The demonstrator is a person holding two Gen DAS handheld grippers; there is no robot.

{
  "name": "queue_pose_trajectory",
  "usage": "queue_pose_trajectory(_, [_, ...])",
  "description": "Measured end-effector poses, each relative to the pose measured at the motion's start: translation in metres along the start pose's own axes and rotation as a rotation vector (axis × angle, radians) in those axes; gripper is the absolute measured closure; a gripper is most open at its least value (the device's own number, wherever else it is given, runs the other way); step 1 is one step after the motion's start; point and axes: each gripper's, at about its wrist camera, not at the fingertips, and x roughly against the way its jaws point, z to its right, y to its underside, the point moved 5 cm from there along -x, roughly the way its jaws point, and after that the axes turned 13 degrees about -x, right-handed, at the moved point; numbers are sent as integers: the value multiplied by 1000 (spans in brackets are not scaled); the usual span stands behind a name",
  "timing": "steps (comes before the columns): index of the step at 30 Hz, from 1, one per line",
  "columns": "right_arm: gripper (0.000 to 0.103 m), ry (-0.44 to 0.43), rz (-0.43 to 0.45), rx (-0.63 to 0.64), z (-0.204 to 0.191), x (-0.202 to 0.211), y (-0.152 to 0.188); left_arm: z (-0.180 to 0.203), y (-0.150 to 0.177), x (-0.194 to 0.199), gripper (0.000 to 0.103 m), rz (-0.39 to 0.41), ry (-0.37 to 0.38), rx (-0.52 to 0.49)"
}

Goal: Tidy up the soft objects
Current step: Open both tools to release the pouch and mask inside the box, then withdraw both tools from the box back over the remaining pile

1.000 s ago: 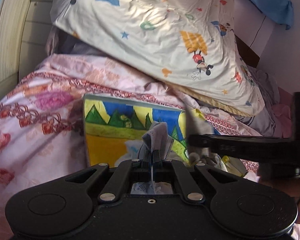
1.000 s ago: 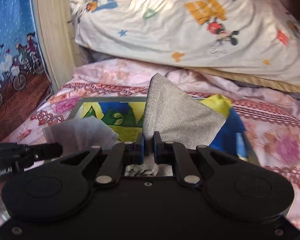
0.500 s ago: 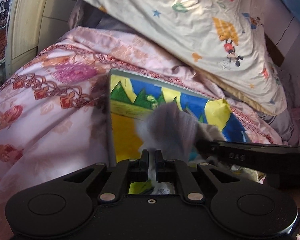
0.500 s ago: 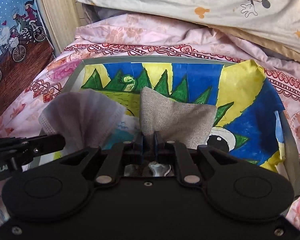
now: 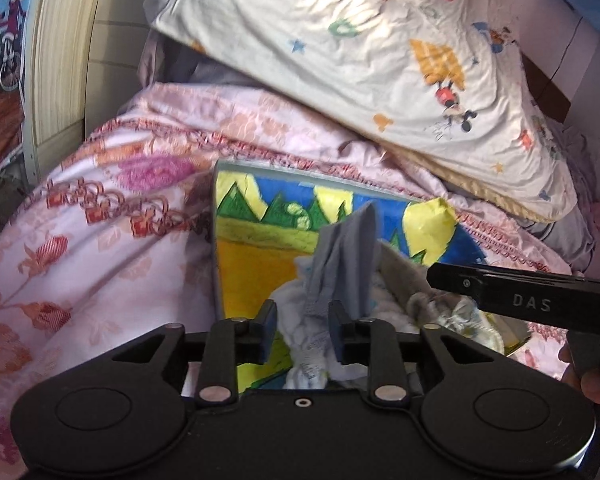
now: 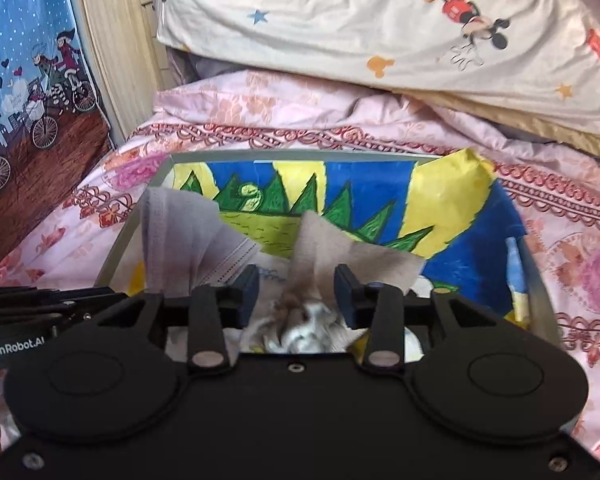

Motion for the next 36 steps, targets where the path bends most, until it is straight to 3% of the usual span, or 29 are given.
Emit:
queue_pose_trajectory(7, [42, -25, 91, -46, 14, 53, -6, 24, -7, 38, 38, 92, -12, -33])
queue_pose_trajectory(11, [23, -29, 146, -73, 25, 89, -7, 39, -12, 64, 30, 132, -18, -81])
queue_pose_trajectory(17, [15, -41, 211, -105, 32, 146, -5, 52, -14, 117, 21, 200, -24, -83])
queue_pose_trajectory(20, [5, -49, 238, -126, 31, 174, 0, 58, -12, 147, 15, 232, -38, -83])
queue_pose_trajectory(27, [1, -62, 317, -115, 21, 245, 17, 73, 0, 217, 1, 309, -73, -82])
queue_pose_trajectory(36, [1, -76, 345, -106, 24, 309, 53, 93, 32, 269, 1, 308, -142, -95])
